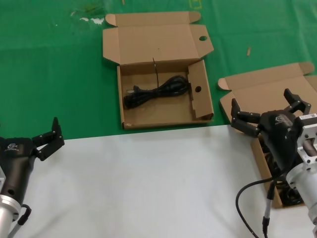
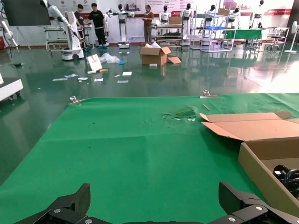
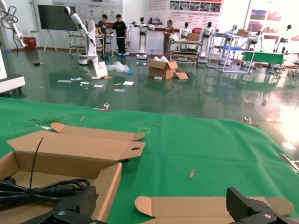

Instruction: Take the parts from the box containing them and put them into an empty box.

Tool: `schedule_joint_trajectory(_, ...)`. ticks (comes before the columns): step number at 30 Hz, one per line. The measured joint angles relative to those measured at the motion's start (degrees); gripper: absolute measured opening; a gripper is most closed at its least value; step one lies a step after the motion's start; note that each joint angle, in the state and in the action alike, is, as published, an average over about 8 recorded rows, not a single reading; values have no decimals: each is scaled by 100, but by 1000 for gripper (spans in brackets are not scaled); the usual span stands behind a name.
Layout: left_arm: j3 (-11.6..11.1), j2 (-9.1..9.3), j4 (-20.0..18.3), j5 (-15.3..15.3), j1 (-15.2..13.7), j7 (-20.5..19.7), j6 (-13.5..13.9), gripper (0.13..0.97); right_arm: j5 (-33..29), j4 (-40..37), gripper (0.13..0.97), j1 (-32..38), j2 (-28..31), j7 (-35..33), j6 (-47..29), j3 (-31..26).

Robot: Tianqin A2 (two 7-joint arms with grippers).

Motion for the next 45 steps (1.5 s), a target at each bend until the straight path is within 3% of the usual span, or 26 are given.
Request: schedule_joint_trajectory(45, 0, 0, 0, 0, 0, 0, 0, 966, 15, 4, 966, -24, -6, -6, 28, 13)
